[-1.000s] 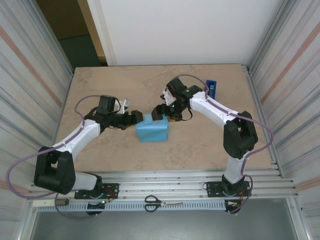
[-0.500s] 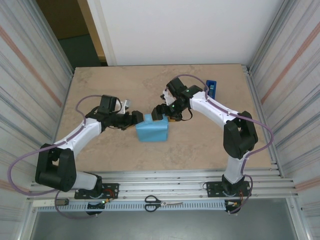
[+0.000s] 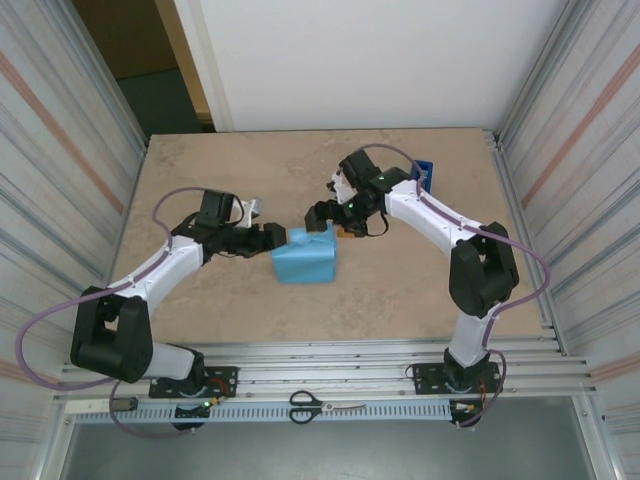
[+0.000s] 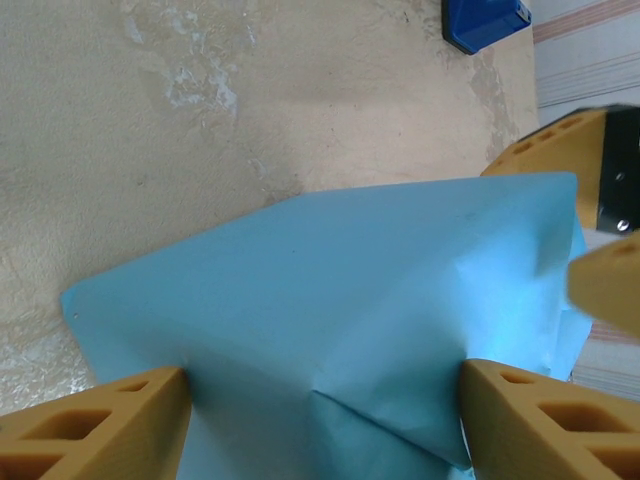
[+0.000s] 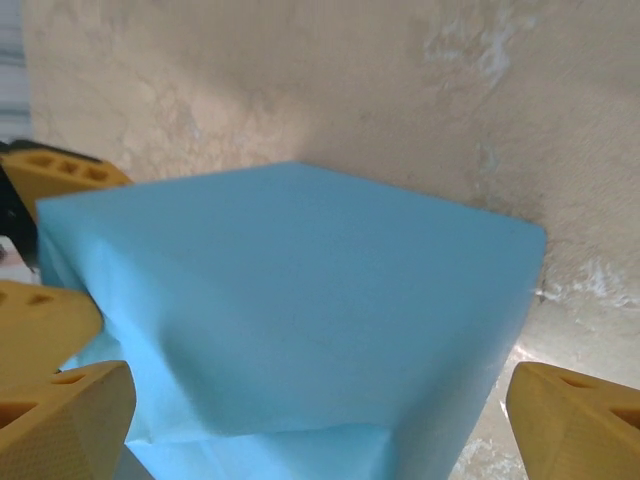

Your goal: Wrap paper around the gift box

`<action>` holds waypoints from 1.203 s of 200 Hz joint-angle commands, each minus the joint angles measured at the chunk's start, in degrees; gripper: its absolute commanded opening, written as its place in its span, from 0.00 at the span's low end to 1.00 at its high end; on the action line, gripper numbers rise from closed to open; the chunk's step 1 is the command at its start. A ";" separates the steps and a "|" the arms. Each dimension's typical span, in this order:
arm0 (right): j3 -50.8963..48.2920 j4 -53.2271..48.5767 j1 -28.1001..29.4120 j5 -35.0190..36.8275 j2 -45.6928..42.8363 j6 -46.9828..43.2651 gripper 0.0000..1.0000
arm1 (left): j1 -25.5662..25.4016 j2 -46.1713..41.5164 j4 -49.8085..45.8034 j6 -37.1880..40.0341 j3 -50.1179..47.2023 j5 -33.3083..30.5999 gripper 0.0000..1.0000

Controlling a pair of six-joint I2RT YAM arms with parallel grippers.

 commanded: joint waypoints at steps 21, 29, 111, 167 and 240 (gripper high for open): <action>-1.26 3.64 -0.75 -3.99 -3.56 3.97 0.97 | -0.59 1.18 -5.80 3.16 -1.35 -2.42 0.70; -1.51 2.99 -0.23 -2.71 -3.27 3.91 0.98 | -0.59 1.09 -5.77 3.10 -1.35 -2.47 0.70; -3.11 -4.93 2.63 6.32 2.09 0.12 0.91 | -0.58 0.03 -5.91 1.74 0.83 -1.09 0.72; -4.97 -3.90 2.75 6.77 1.25 0.12 0.89 | -0.89 -2.60 -3.42 -3.20 4.12 -0.03 0.83; -4.69 -2.86 2.78 5.30 1.01 0.44 0.90 | -1.96 1.49 -4.24 -2.11 2.69 -2.89 0.77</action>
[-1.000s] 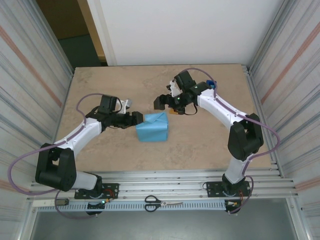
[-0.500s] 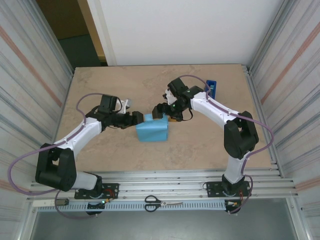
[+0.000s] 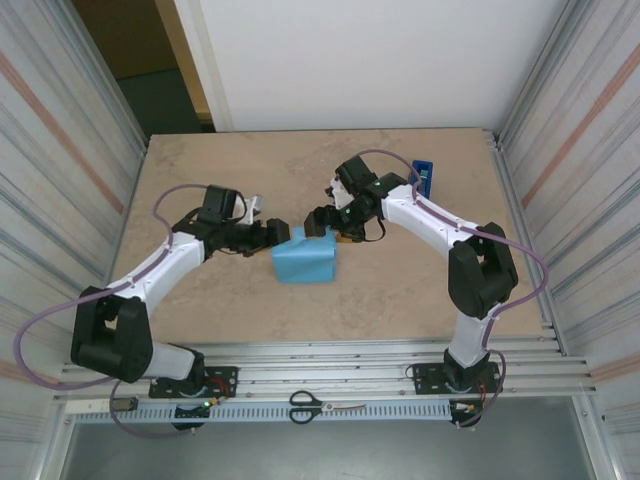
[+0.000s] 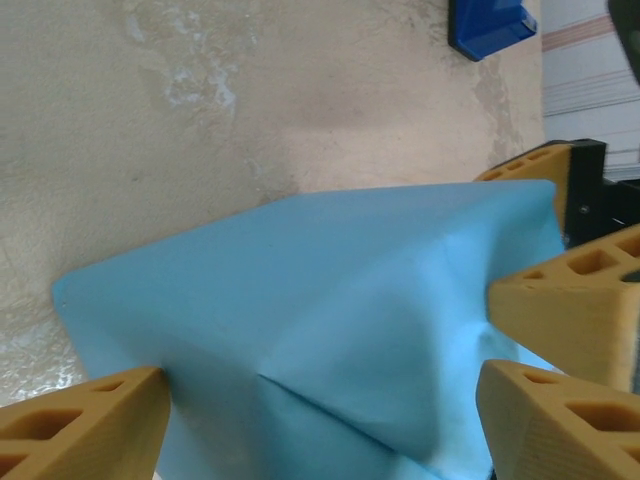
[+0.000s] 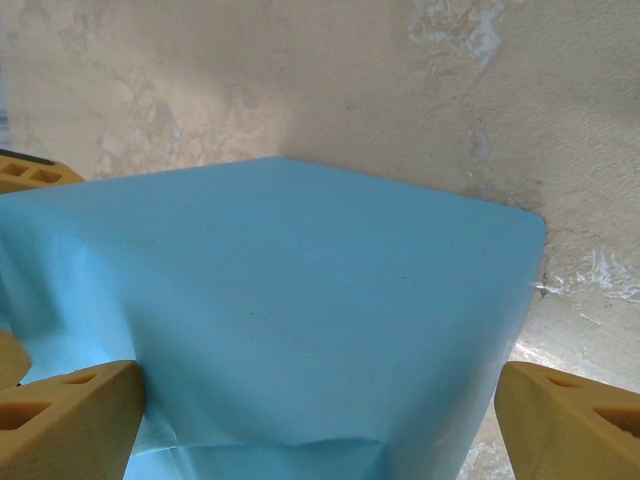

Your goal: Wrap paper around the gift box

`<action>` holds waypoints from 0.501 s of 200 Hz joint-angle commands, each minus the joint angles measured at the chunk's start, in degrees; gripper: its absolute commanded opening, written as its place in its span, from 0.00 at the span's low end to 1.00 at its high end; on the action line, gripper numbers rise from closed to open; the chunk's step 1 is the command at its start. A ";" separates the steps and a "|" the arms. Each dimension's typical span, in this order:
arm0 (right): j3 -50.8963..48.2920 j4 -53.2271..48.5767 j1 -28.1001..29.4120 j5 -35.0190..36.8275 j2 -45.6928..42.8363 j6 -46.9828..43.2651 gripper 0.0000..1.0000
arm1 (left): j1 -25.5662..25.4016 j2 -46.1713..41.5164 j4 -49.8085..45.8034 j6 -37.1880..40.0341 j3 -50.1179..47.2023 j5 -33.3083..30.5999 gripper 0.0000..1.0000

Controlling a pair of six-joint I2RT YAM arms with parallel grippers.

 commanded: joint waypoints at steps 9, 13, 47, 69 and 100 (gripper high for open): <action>-1.88 -3.58 0.54 2.25 0.61 -1.26 0.90 | -0.87 1.73 -1.70 1.71 -0.54 -1.65 0.76; -1.68 -3.40 0.53 2.00 0.55 -1.19 0.91 | -1.00 1.92 -2.01 2.16 -0.63 -1.80 0.75; 2.22 -2.01 -0.33 2.58 -0.88 -0.52 0.97 | -1.33 1.45 -3.18 4.29 -2.52 -2.84 0.71; 3.68 -0.55 -2.07 9.02 -4.54 -0.20 0.98 | -1.25 0.90 -3.54 5.05 -2.62 -2.87 0.71; -2.86 6.18 -6.95 24.45 -13.03 -0.54 0.98 | -1.31 0.72 -2.97 5.28 -2.57 -1.99 0.71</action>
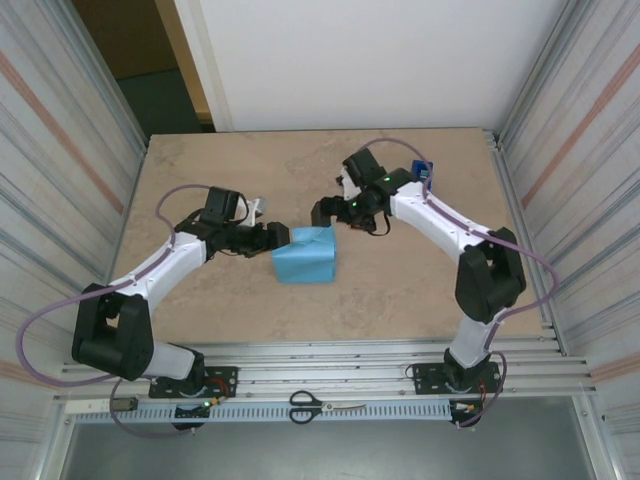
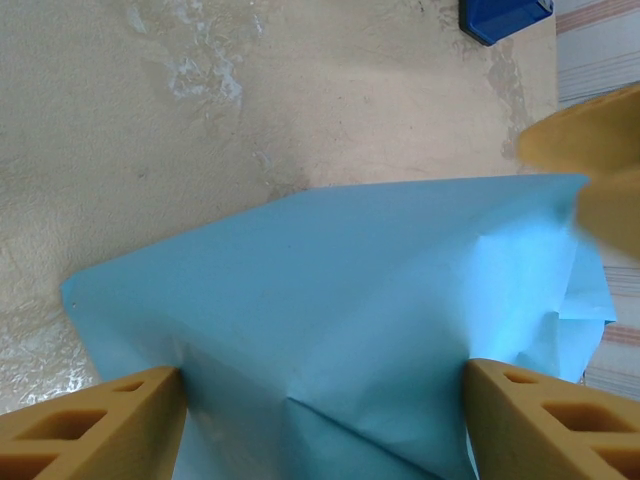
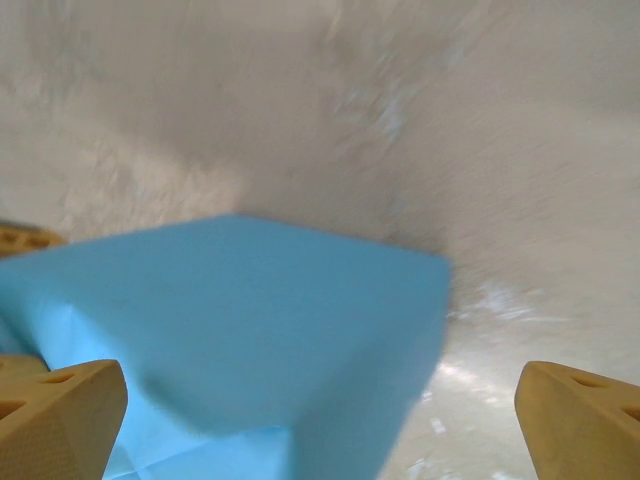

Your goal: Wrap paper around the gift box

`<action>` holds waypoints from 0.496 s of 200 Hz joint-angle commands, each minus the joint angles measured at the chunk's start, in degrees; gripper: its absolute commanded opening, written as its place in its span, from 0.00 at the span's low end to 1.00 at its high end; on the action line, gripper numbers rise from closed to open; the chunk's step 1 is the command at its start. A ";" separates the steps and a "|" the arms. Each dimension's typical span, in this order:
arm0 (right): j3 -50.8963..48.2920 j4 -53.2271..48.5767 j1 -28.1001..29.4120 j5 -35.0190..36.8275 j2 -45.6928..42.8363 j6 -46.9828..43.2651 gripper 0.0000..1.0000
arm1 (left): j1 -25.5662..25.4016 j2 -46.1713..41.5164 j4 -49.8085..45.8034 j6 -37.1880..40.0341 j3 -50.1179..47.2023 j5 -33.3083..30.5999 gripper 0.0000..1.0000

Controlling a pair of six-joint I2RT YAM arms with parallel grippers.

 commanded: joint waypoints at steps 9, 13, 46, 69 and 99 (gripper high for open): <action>-8.29 12.34 -7.15 14.85 -11.49 -2.39 0.98 | -0.79 0.21 -2.93 2.85 -2.04 -1.63 0.71; -10.75 15.18 -8.38 14.70 -12.51 -3.36 0.98 | -0.76 0.26 -2.84 2.84 -2.08 -1.52 0.71; -14.92 21.26 -24.80 0.17 -11.51 -1.50 0.93 | -0.76 0.70 -1.90 2.95 -2.31 -0.84 0.71; -13.95 25.19 -33.27 -11.47 -4.84 2.81 0.74 | -0.82 0.83 -1.77 3.25 -2.57 -0.70 0.71; -8.27 22.71 -38.47 -15.41 3.95 4.14 0.55 | -0.70 1.05 -1.76 3.39 -2.57 -0.66 0.71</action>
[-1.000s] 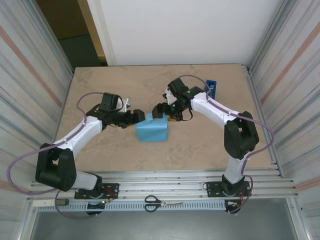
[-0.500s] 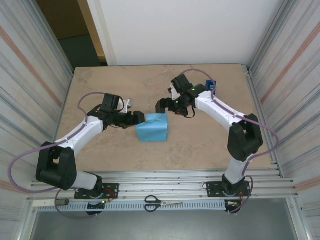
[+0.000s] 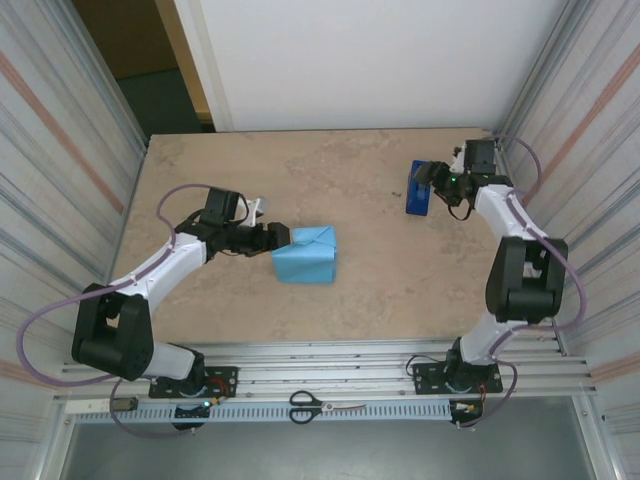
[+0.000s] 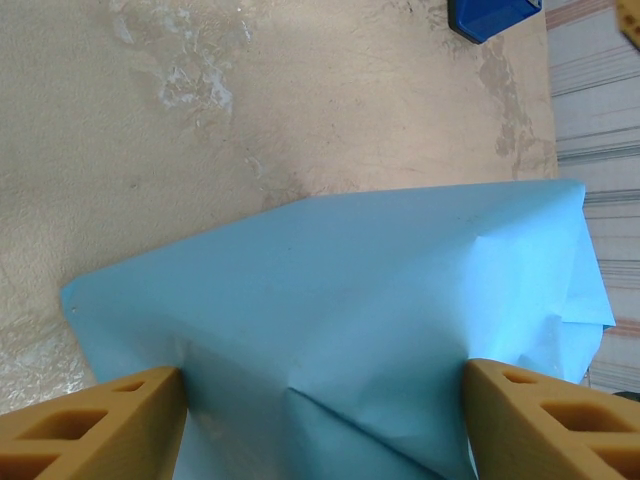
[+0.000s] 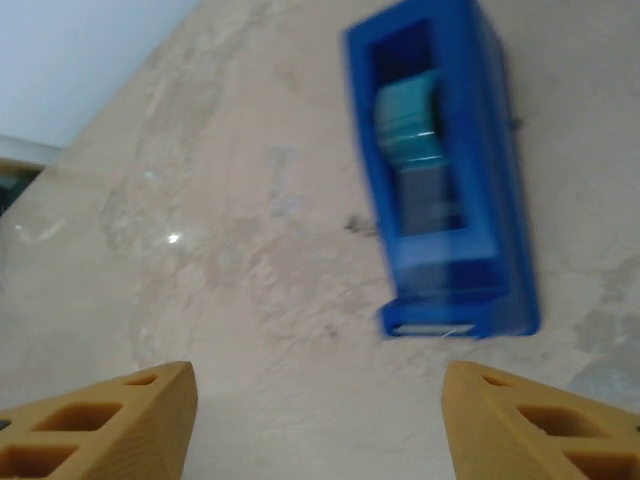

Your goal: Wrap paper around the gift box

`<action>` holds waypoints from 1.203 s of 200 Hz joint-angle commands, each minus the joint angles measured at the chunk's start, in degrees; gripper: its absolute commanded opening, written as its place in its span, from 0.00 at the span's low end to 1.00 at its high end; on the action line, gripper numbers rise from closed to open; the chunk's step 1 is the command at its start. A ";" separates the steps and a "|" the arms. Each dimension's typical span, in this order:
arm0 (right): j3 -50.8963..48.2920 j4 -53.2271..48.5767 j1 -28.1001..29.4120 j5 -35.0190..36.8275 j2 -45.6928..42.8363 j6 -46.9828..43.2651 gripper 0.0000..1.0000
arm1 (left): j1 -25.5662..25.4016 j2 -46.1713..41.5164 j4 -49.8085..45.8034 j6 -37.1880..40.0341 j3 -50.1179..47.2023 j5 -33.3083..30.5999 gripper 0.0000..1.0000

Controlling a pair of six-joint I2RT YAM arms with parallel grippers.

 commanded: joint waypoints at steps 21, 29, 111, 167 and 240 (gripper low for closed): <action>6.79 0.74 -3.26 -12.05 9.98 2.55 0.47 | -0.72 1.16 -3.19 2.17 -2.07 -1.03 0.71; 8.16 -0.19 -3.68 -13.22 11.93 2.79 0.41 | -0.74 1.26 -3.27 2.39 -2.03 -0.89 0.71; 10.99 -1.83 -5.43 -16.23 18.44 1.74 0.33 | -0.67 1.53 -2.75 2.02 -2.72 -0.65 0.71; 12.25 -2.49 -5.65 -18.83 20.31 1.39 0.26 | -0.74 1.53 -2.56 1.81 -2.74 -0.54 0.71; 11.90 -2.61 -5.88 -20.23 20.71 1.21 0.22 | -0.69 1.84 -2.74 1.96 -2.48 -0.22 0.71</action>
